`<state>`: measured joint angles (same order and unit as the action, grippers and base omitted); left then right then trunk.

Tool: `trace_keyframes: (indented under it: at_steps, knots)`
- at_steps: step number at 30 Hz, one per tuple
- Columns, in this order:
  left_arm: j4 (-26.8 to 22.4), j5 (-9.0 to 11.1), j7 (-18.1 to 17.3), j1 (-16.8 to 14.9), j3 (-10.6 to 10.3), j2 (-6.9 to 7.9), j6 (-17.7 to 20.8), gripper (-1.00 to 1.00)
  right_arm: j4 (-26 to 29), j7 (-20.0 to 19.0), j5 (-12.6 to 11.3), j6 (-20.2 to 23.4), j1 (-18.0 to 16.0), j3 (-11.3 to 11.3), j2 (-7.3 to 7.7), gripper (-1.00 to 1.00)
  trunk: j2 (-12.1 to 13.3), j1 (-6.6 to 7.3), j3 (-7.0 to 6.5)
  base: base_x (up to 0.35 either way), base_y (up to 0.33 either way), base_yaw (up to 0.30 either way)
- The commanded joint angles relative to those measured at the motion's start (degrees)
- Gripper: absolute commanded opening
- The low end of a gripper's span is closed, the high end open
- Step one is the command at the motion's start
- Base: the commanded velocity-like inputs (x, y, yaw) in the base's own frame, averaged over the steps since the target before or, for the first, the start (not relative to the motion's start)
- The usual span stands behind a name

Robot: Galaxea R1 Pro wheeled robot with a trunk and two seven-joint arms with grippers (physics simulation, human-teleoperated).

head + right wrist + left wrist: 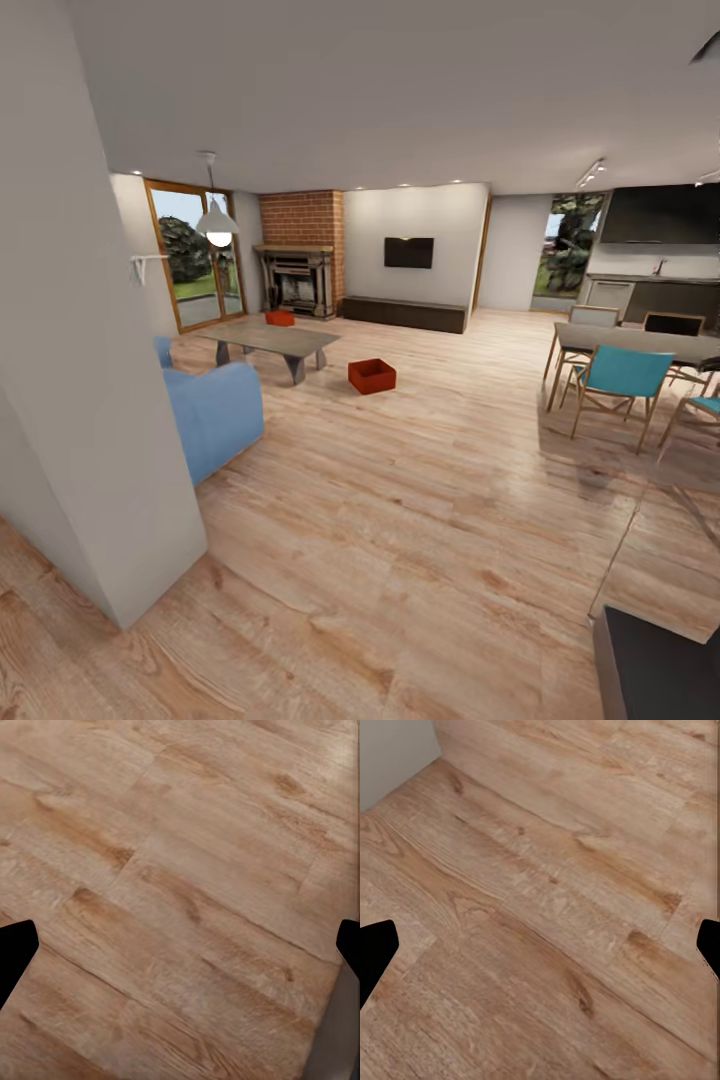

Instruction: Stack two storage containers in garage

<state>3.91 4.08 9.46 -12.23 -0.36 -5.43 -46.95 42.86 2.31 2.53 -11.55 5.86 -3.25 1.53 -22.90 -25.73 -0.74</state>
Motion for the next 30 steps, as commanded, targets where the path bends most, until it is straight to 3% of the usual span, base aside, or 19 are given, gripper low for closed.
trace_keyframes:
  at_steps: [1, 30]
  knots:
    - [0.22, 0.40, -0.15, -0.07, -0.08, -0.02, -0.33, 1.00, 0.03, 0.24, 0.27, -0.05, 0.02, -0.18, 0.05, 1.00, -0.02, -0.05, 0.00, 0.328, -0.148, -0.010]
    - [0.22, 0.40, -0.15, -0.07, -0.08, -0.02, -0.31, 1.00, 0.03, 0.32, 0.22, -0.05, 0.02, -0.18, 0.05, 1.00, -0.02, -0.05, 0.00, 0.328, -0.148, 0.051]
